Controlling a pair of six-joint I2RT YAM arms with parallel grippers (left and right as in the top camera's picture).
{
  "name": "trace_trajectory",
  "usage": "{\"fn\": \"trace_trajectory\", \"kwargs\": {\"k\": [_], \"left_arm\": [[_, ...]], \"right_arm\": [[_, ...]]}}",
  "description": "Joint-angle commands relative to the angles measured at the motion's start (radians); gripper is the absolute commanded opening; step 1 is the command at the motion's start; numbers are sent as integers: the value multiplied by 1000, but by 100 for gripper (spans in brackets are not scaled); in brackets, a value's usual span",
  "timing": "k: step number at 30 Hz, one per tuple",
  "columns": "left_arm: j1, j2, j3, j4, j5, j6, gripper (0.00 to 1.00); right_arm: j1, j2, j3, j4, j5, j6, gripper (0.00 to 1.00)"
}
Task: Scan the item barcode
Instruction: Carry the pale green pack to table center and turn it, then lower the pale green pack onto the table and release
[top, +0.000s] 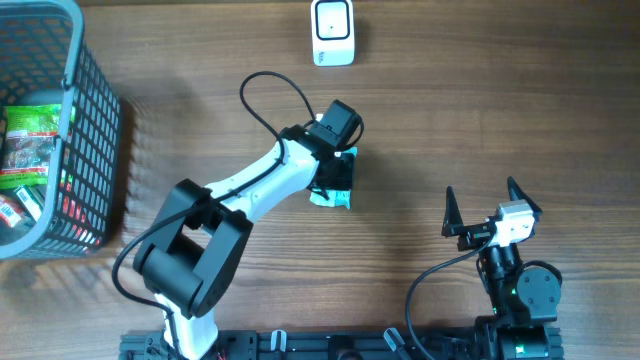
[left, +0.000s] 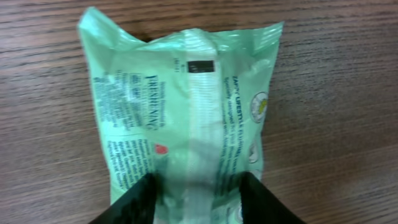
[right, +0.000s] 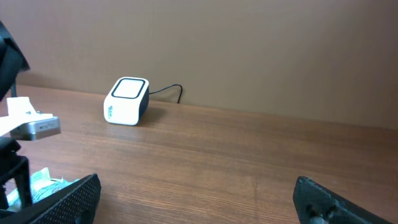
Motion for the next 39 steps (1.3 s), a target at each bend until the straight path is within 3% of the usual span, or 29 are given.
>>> {"fn": "trace_trajectory", "kwargs": {"k": [1,3,9,12,14,16,17,18,26,34,39], "left_arm": [[-16,66,-7,-1,32,0,48],[-9,41,5,-4,40,0,63],[23,-113,47,-25,39,6,89],[49,-149,47,-48,9,6,94],[68,-142,46,-85,-46,6,85],[84,-125,43,-108,-72,6,46],[92,-109,41,-115,-77,6,21],[99,-96,35,-114,-83,6,13],[116,26,-11,-58,-91,2,13],[81,58,-11,-31,133,2,14],[23,58,-11,25,141,2,17]], "right_arm": [[1,-2,-1,5,-2,1,100],[1,-2,-1,5,-2,1,100],[1,-2,-1,5,-2,1,100],[1,-2,-1,5,-2,1,100],[1,-2,-1,5,-2,1,100],[1,-2,-1,5,-2,1,100],[1,-2,-1,5,-2,1,100],[1,-2,-1,5,-2,1,100],[1,-2,-1,5,-2,1,100],[1,-2,-1,5,-2,1,100],[1,-2,-1,5,-2,1,100]]}}
